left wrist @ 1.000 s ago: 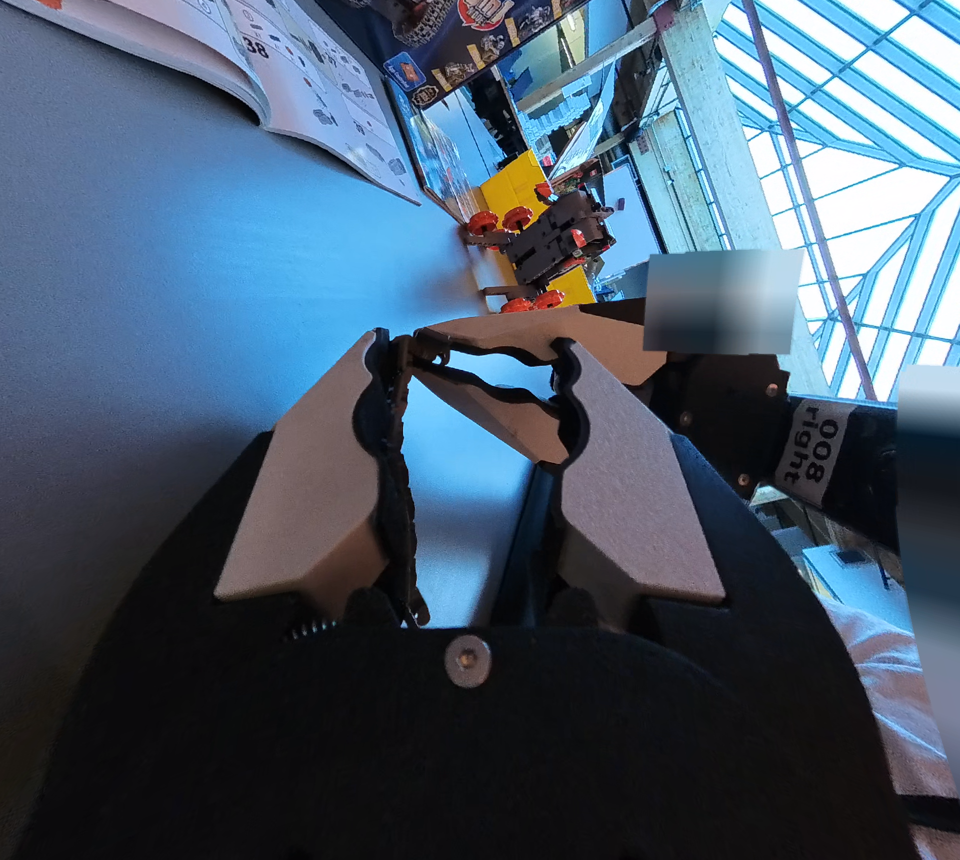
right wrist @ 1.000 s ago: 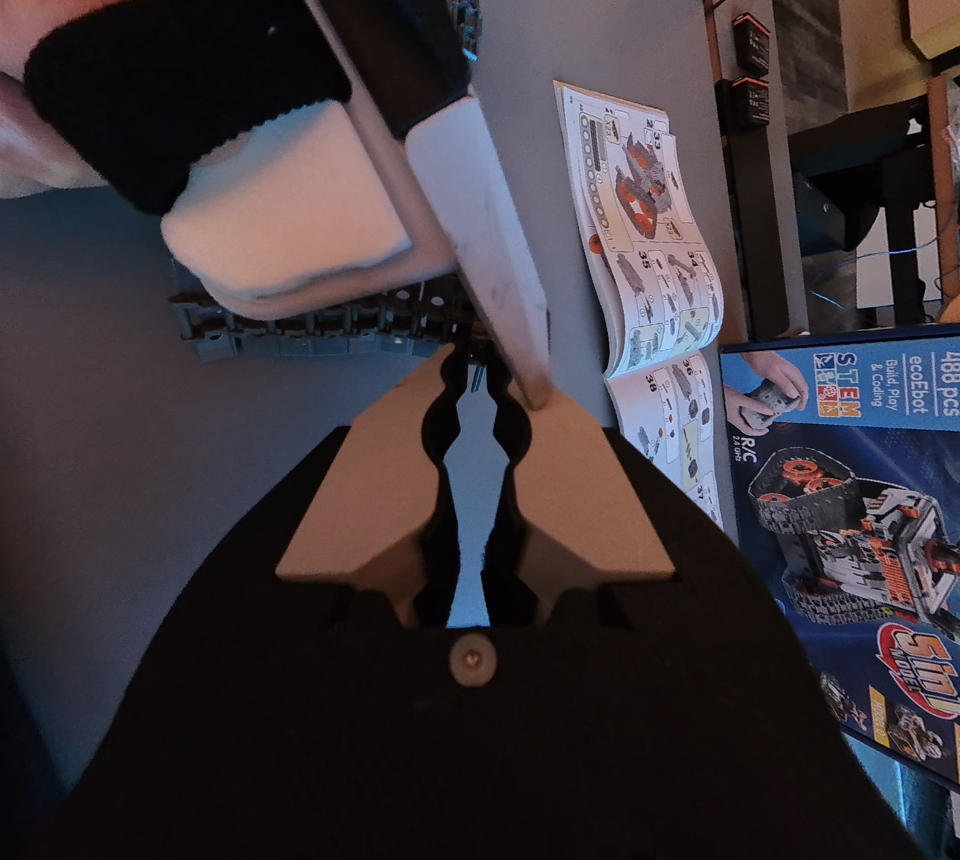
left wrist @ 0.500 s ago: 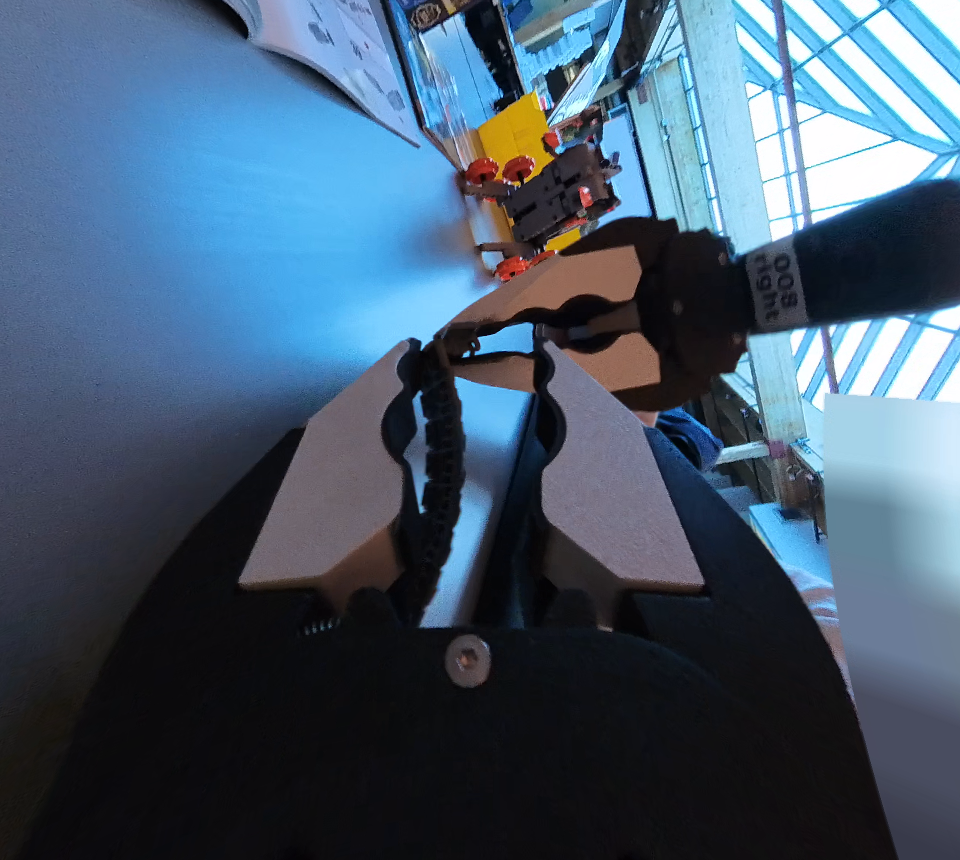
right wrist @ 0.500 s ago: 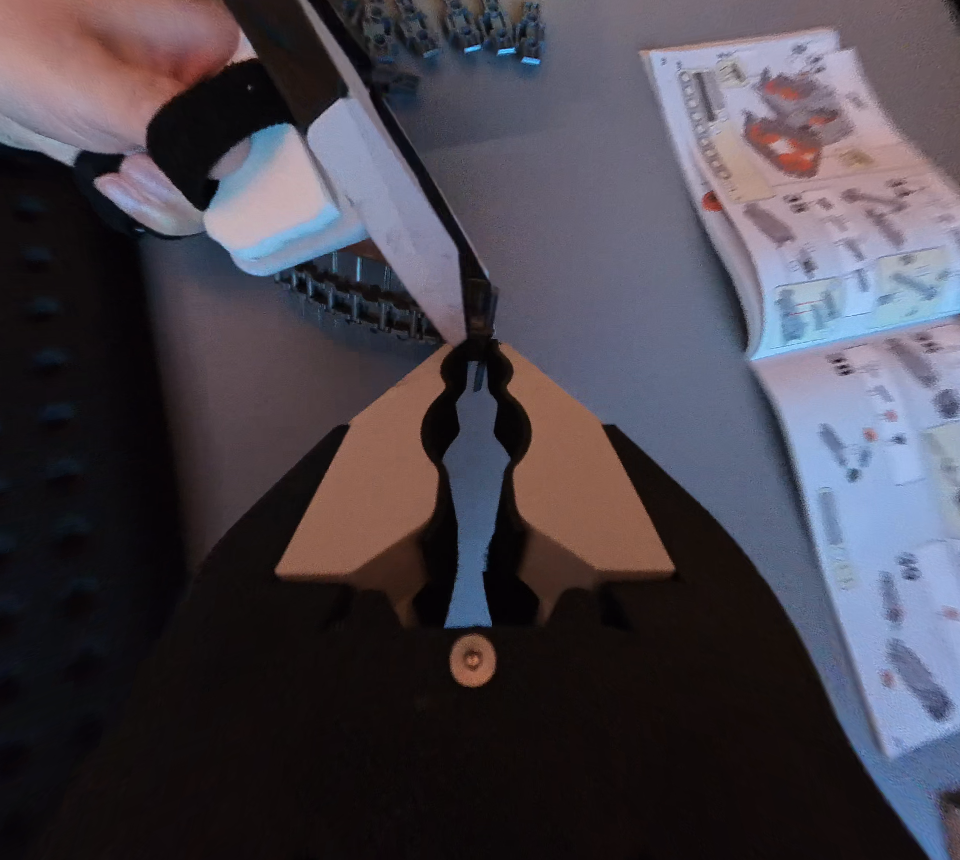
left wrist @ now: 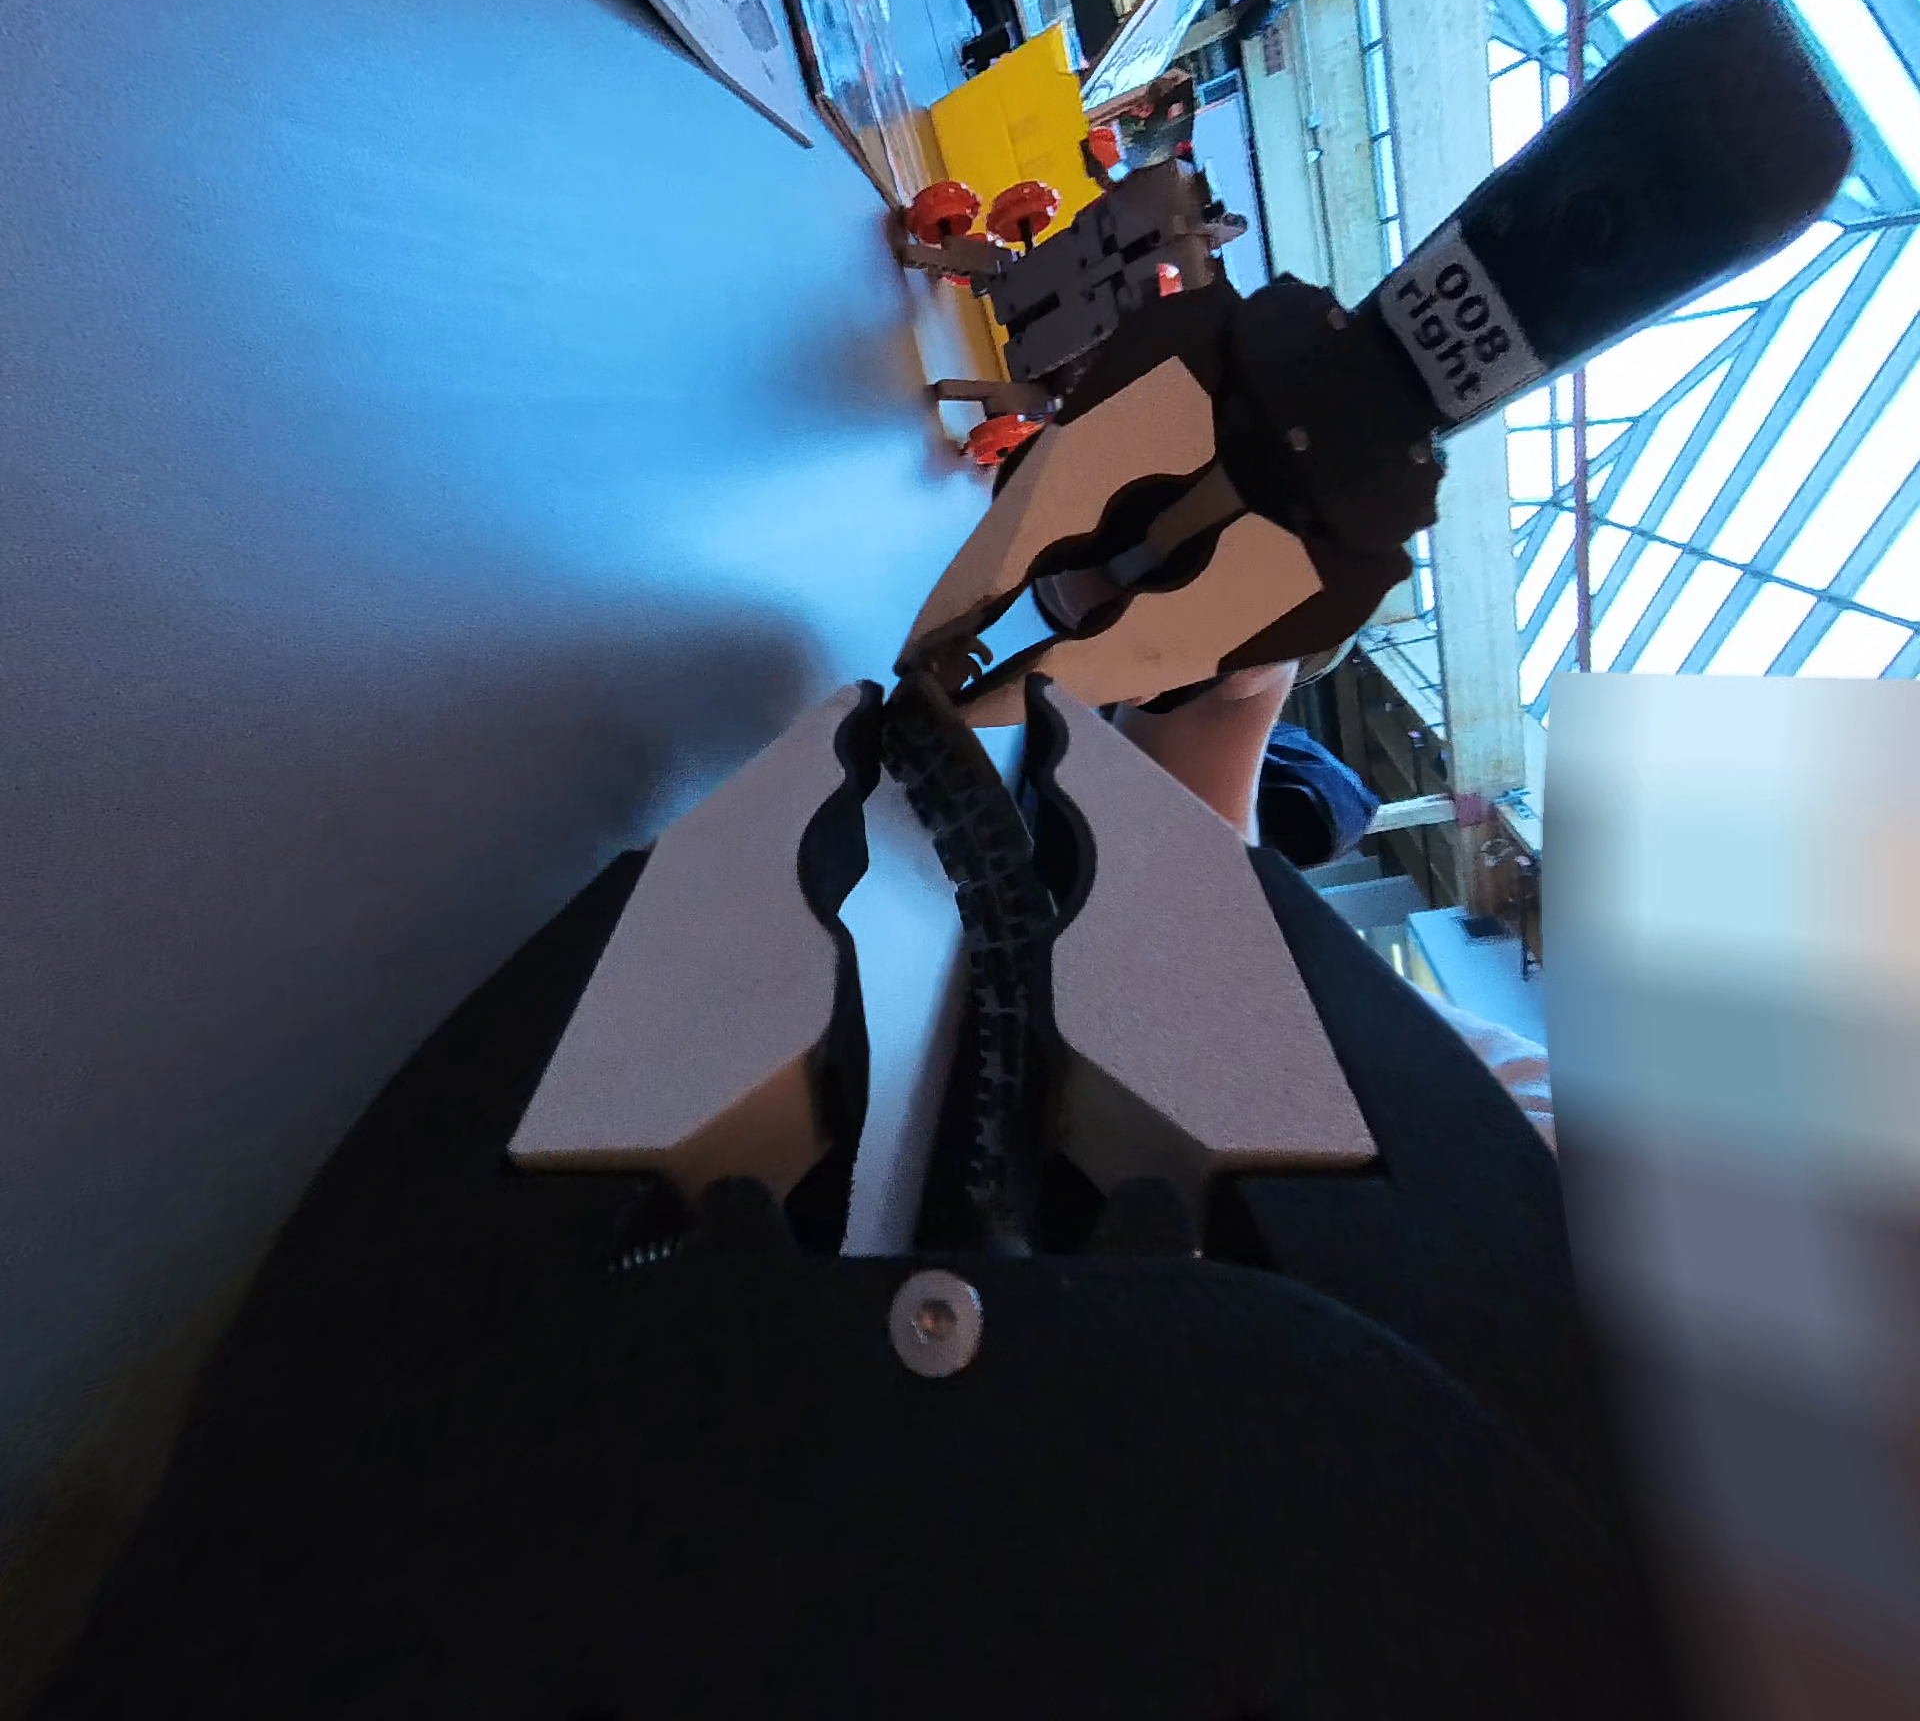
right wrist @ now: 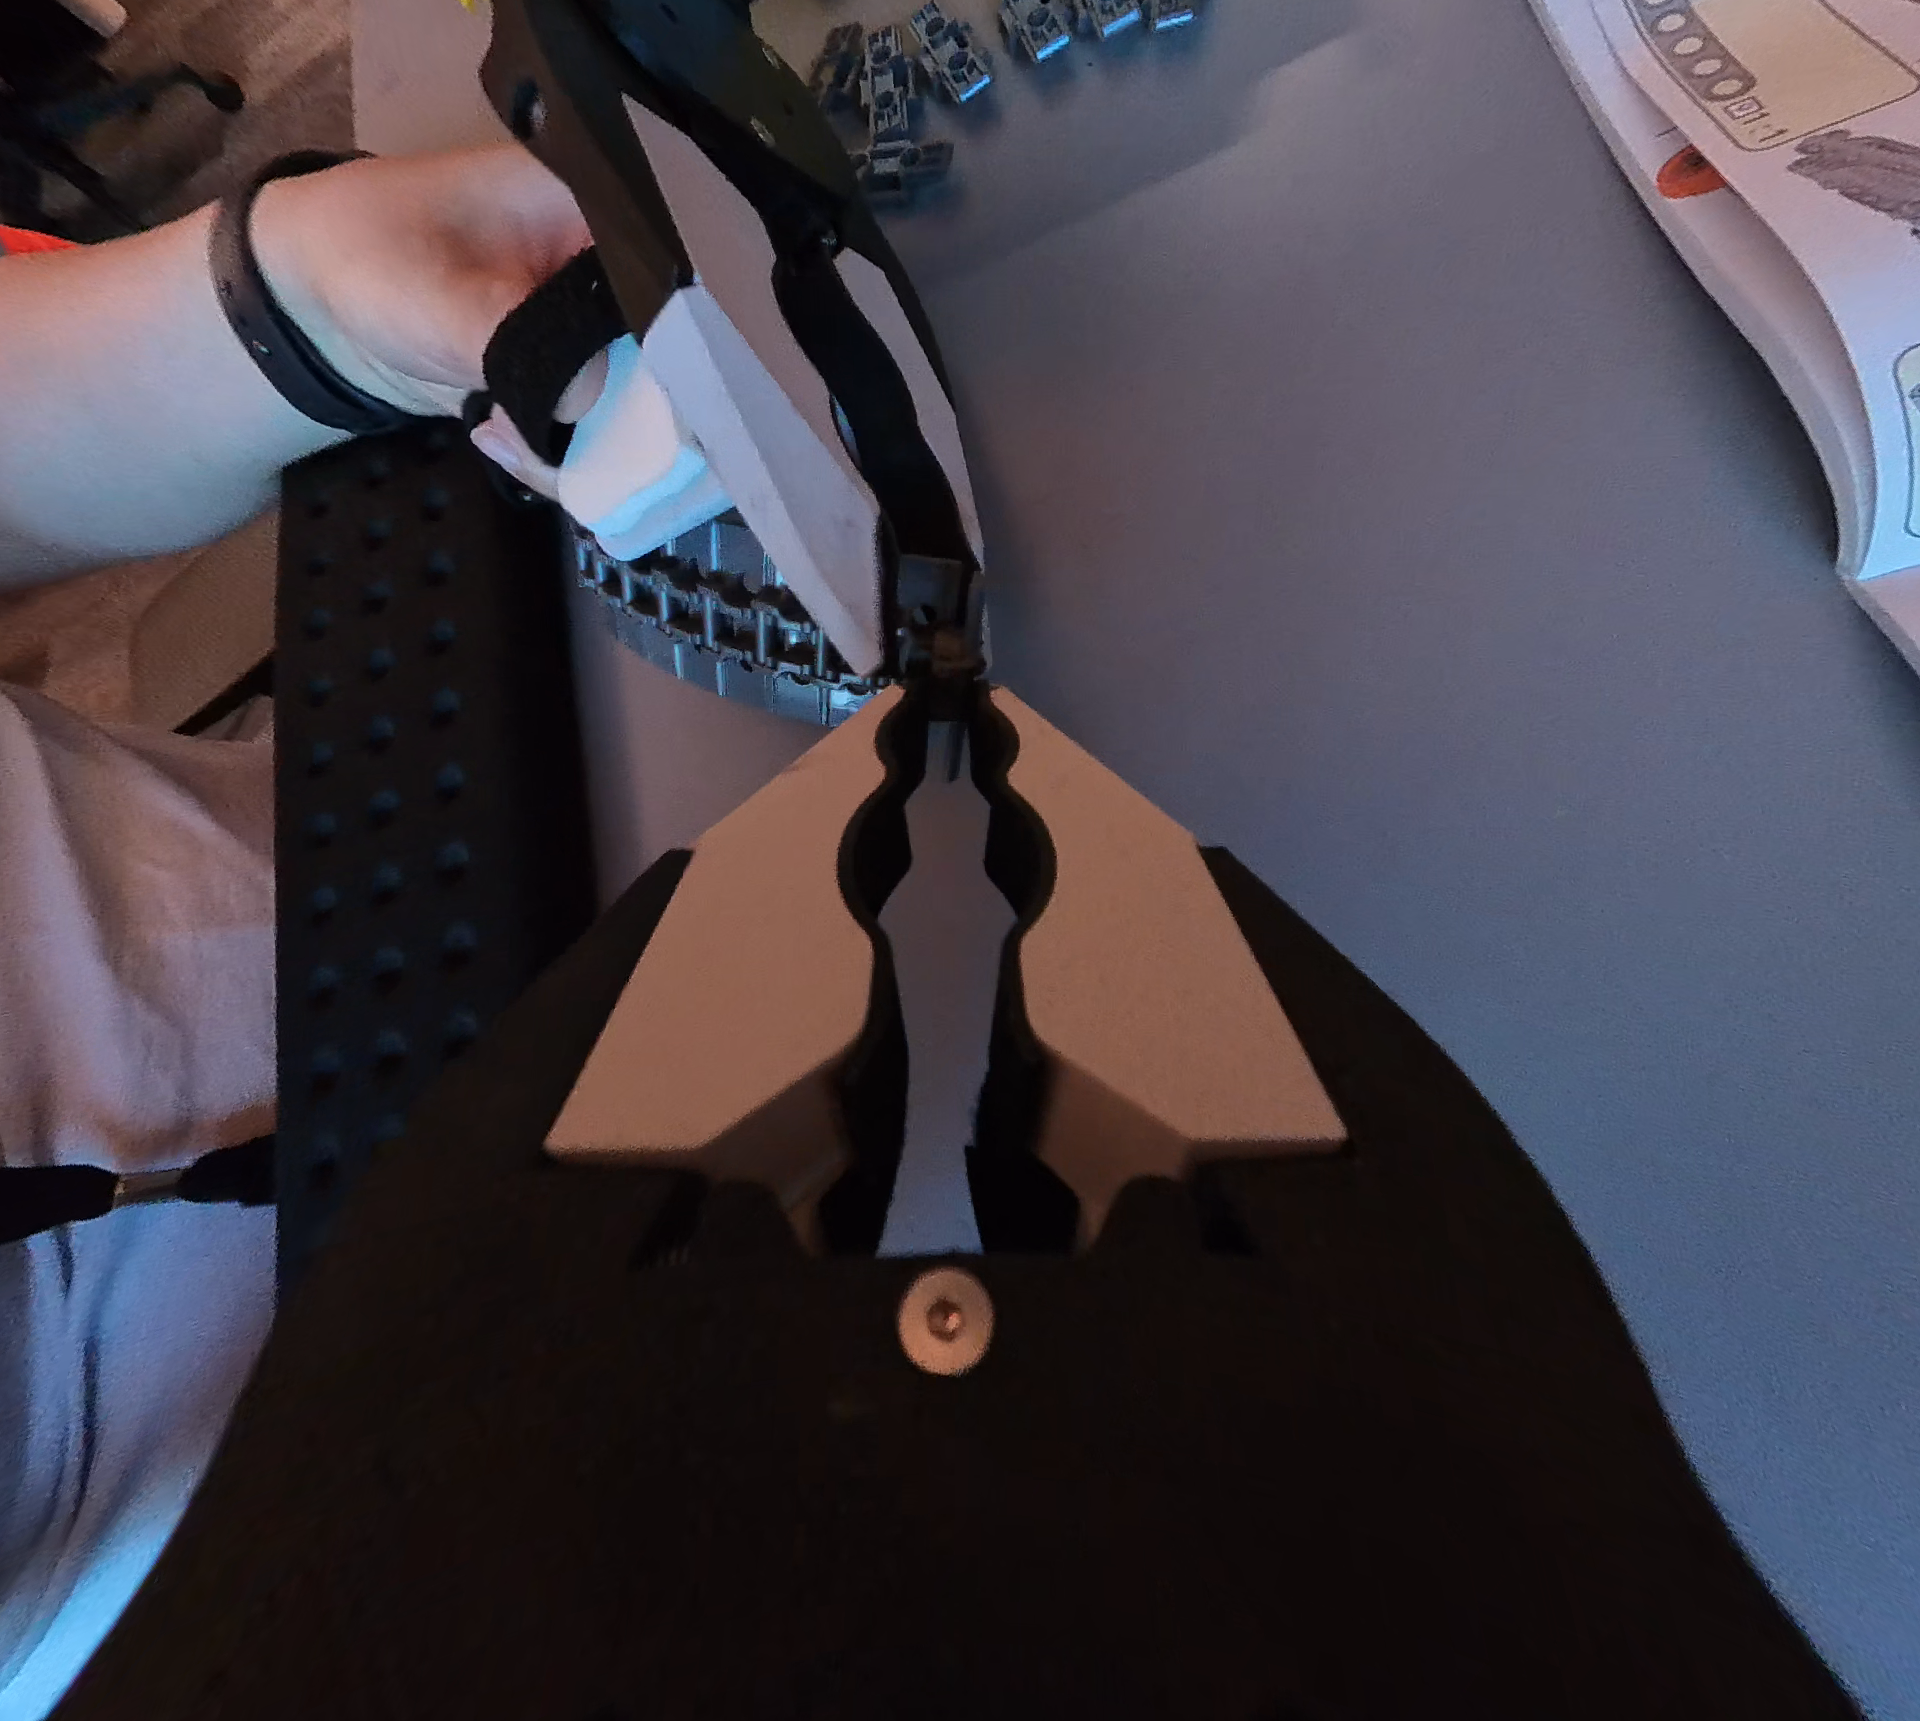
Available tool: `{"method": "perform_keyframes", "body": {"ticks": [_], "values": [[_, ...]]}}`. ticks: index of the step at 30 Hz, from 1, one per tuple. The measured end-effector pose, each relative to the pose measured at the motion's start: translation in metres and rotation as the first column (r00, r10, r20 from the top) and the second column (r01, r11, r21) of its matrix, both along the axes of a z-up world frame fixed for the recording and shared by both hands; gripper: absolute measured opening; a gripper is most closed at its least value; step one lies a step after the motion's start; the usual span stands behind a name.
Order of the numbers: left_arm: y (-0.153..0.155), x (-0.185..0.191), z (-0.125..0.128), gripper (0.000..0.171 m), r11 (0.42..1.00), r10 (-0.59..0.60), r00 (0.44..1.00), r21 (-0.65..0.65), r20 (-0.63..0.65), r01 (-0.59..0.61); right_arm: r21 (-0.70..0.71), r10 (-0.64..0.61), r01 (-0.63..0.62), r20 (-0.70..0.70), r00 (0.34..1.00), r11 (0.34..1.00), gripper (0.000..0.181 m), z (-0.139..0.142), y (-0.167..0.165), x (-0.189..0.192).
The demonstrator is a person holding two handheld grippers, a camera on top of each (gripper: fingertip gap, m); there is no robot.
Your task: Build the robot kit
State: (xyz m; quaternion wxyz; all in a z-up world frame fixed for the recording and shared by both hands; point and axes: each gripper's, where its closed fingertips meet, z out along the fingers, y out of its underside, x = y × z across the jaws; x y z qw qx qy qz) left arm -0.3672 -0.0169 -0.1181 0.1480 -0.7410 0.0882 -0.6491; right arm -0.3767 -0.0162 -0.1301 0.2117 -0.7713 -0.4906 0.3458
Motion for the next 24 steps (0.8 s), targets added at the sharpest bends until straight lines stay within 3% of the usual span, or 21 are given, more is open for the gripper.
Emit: {"method": "perform_keyframes", "body": {"ticks": [4,10,17,20,24], "values": [[0.001,-0.001,0.005,0.027,1.000,0.006,0.999,-0.004,0.034,-0.006,-0.012,-0.016,0.015,-0.052,0.998,1.000,0.006,0.004,0.002,0.001],[0.003,-0.004,0.007,0.026,0.999,0.029,0.998,-0.015,0.051,-0.028,0.101,-0.018,0.023,-0.050,0.999,0.995,0.006,0.006,0.004,0.001],[0.004,-0.007,-0.004,0.013,0.998,0.051,0.997,0.044,-0.056,-0.048,0.144,-0.044,0.048,-0.029,0.999,0.989,0.006,0.002,0.007,-0.001],[0.001,-0.008,-0.004,0.008,0.997,0.032,0.996,0.078,-0.080,-0.026,0.100,-0.039,0.045,-0.060,0.997,0.994,0.006,0.004,0.004,-0.001],[-0.004,-0.007,0.007,0.007,0.995,-0.001,1.000,0.100,-0.021,0.003,-0.077,-0.021,0.005,-0.209,0.978,0.997,0.006,0.016,-0.004,-0.001]]}}
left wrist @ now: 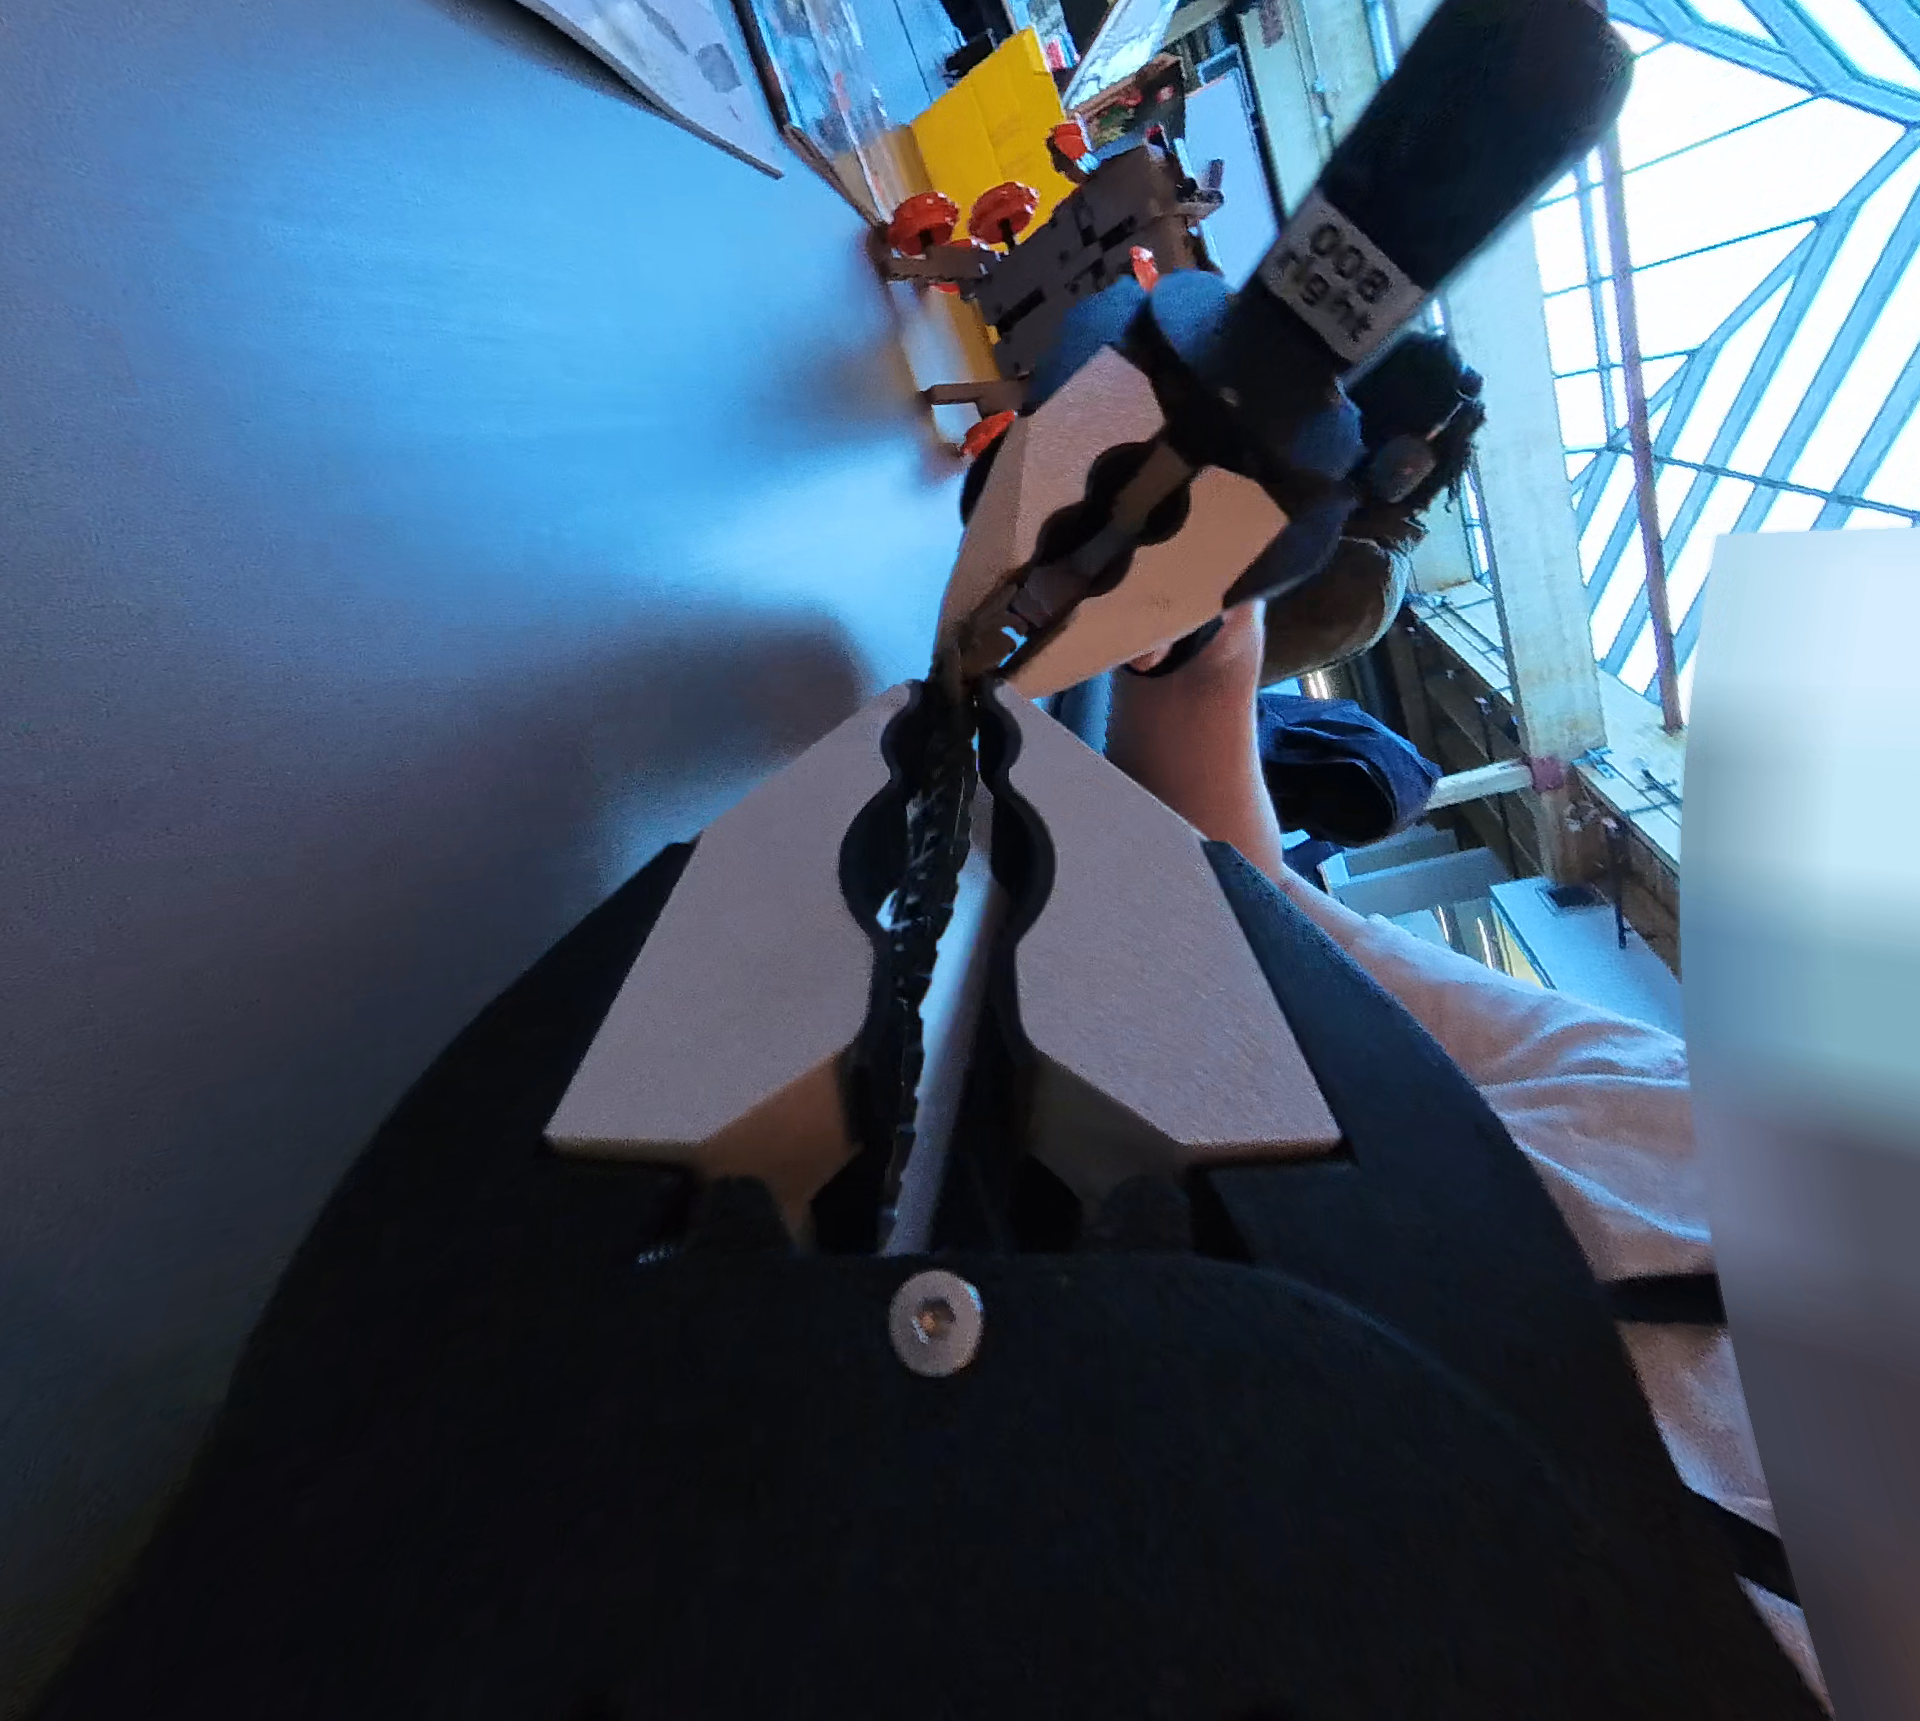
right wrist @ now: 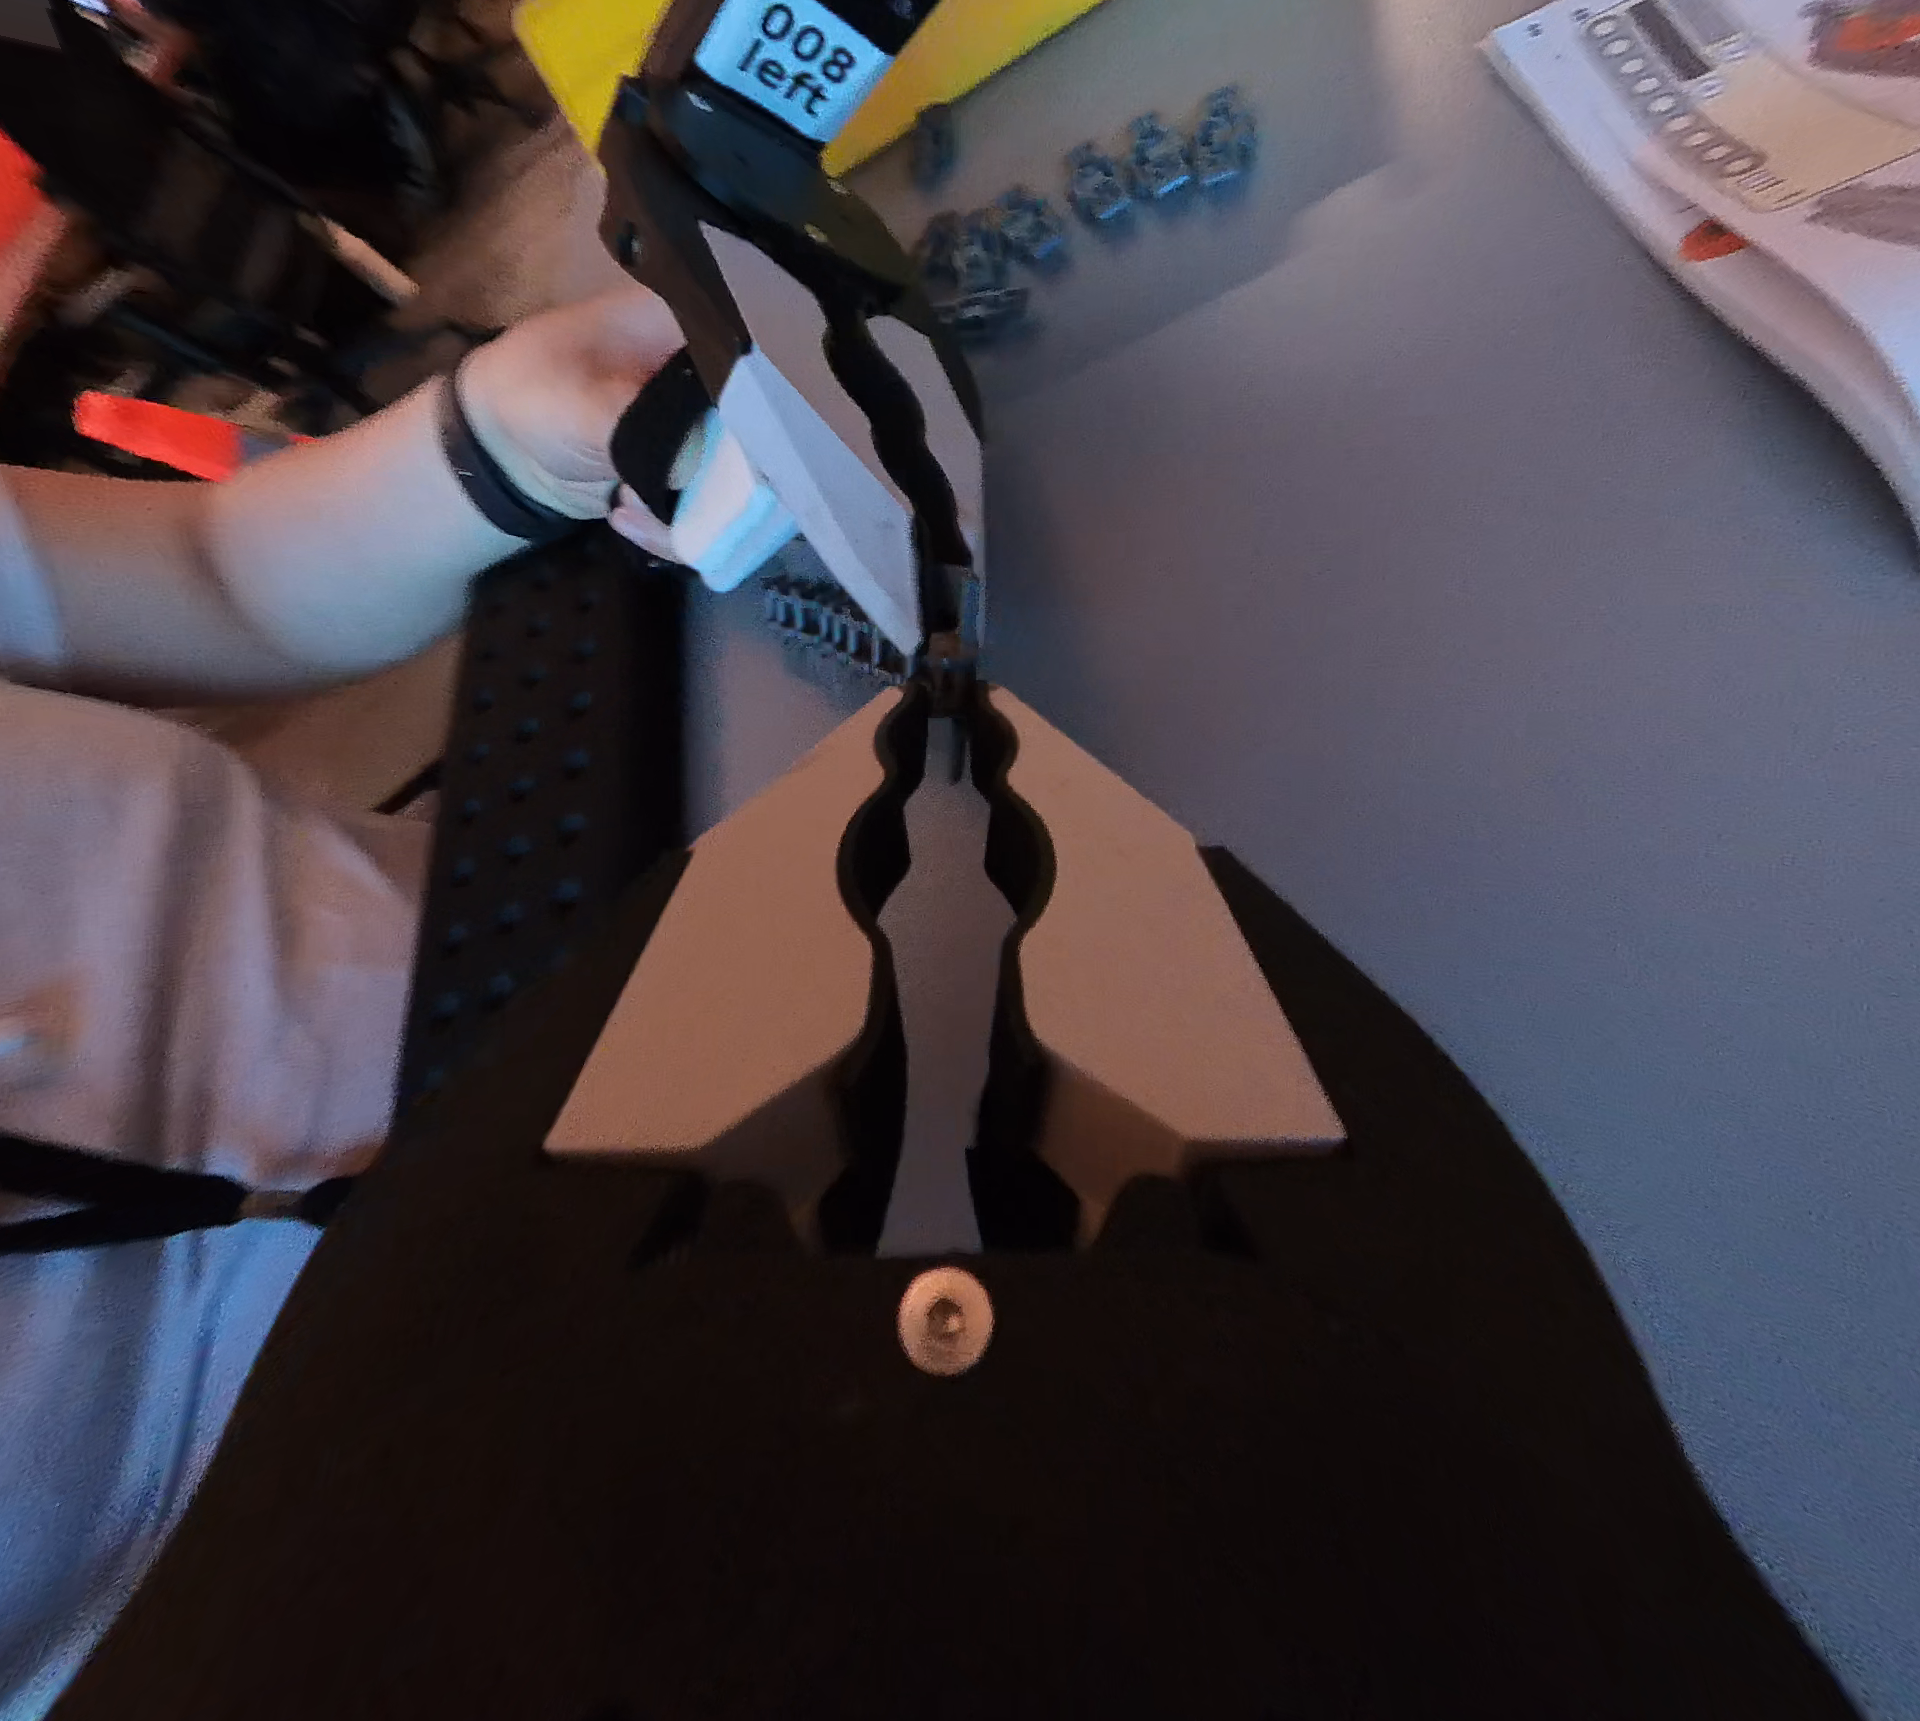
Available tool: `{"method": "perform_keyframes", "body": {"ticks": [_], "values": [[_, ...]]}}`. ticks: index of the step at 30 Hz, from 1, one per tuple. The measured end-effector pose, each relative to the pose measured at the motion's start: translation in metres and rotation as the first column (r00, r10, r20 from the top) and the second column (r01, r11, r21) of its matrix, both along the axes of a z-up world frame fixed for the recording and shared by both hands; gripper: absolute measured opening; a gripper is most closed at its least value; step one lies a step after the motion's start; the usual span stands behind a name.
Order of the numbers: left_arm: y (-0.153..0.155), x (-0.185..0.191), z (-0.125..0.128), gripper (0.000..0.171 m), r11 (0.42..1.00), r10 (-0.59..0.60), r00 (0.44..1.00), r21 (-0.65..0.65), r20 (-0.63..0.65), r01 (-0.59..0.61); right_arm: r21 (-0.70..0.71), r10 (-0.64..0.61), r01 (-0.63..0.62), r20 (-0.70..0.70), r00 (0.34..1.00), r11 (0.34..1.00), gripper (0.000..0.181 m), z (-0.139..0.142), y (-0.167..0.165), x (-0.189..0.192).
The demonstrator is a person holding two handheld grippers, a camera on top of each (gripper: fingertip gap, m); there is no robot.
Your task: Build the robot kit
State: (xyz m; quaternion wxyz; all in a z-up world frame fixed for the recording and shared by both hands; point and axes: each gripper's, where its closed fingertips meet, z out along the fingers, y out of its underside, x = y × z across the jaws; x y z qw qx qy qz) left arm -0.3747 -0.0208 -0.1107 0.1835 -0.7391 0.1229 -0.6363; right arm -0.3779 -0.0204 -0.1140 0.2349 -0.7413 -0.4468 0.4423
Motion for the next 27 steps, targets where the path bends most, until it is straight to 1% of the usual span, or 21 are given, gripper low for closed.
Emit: {"method": "perform_keyframes", "body": {"ticks": [4,6,9,12,16,21,23,27], "values": [[-0.006,0.004,0.001,0.006,0.998,-0.030,0.999,0.046,-0.027,0.032,-0.131,0.049,-0.058,-0.070,0.996,0.990,0.006,0.001,-0.007,0.004],[-0.008,0.005,0.006,0.006,0.997,-0.041,0.999,0.064,-0.008,0.042,-0.202,0.053,-0.078,-0.127,0.991,0.976,0.006,0.005,-0.009,0.004],[-0.011,0.006,0.012,0.006,0.996,-0.064,0.997,0.056,0.036,0.062,-0.304,0.057,-0.118,-0.204,0.977,0.945,0.006,0.012,-0.012,0.005],[-0.016,0.008,0.011,0.006,0.995,-0.100,0.994,0.022,0.052,0.099,-0.387,0.078,-0.168,-0.238,0.968,0.907,0.005,0.012,-0.018,0.007],[-0.017,0.011,0.007,0.006,0.993,-0.116,0.992,-0.008,0.047,0.117,-0.411,0.096,-0.187,-0.232,0.968,0.892,0.005,0.007,-0.021,0.009],[-0.014,0.009,0.015,0.012,0.993,-0.099,0.987,-0.046,0.123,0.105,-0.420,0.078,-0.190,-0.270,0.960,0.888,0.004,0.011,-0.018,0.007],[-0.014,0.009,0.013,0.007,0.993,-0.099,0.989,-0.048,0.111,0.104,-0.417,0.083,-0.194,-0.271,0.959,0.888,0.004,0.012,-0.019,0.007],[-0.010,0.007,0.010,0.007,0.994,-0.080,0.992,-0.062,0.099,0.087,-0.435,0.056,-0.171,-0.264,0.963,0.884,0.004,0.009,-0.016,0.006]]}}
